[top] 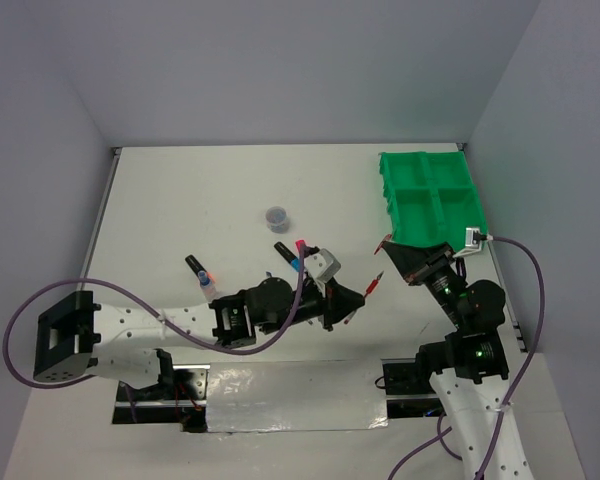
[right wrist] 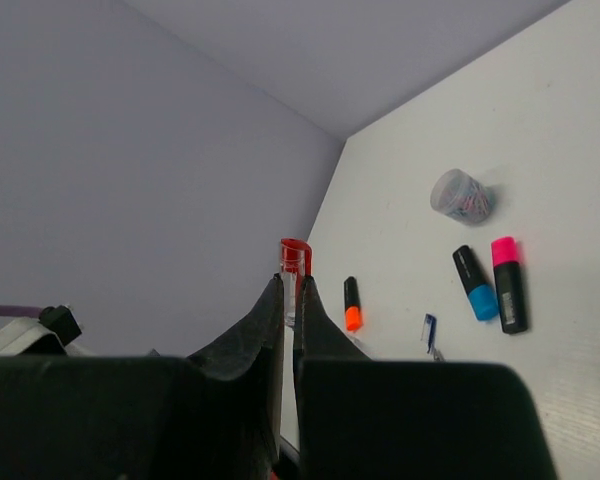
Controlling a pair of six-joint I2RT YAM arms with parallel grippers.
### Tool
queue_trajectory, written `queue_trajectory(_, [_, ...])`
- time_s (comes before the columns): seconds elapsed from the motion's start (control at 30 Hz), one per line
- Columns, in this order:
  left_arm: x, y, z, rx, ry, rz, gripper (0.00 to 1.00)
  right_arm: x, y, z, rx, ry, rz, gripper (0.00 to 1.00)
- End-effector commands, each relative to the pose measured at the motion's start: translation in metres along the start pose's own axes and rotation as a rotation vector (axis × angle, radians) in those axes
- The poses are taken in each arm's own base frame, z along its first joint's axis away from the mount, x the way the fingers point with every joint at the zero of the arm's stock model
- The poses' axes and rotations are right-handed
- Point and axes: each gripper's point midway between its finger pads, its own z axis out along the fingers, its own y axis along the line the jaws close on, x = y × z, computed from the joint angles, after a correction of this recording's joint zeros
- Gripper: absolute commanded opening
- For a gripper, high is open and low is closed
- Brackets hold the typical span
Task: Sort the stationery into containers
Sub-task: Close the pen cap on the pen.
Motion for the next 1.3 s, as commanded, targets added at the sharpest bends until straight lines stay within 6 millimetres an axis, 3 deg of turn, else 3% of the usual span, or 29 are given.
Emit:
queue_trajectory(0.0, [-0.039,0.000,0.007,-0.007,-0.101,0.013,0.00,-0.002,0.016,0.005,-0.065,0.030,-0.078,0.00])
queue_trajectory(0.13, [-0.045,0.005,0.012,-0.020,-0.097,0.022,0.00,-0.003,0.020,0.008,-0.098,0.033,-0.084,0.00])
queue_trajectory(0.73, [-0.027,0.030,0.019,-0.065,-0.059,-0.026,0.00,-0.011,0.035,0.004,-0.130,0.007,-0.176,0.00])
queue_trajectory(1.27, [-0.032,0.035,0.019,-0.070,-0.084,-0.051,0.00,-0.007,0.030,0.005,-0.134,0.020,-0.175,0.00])
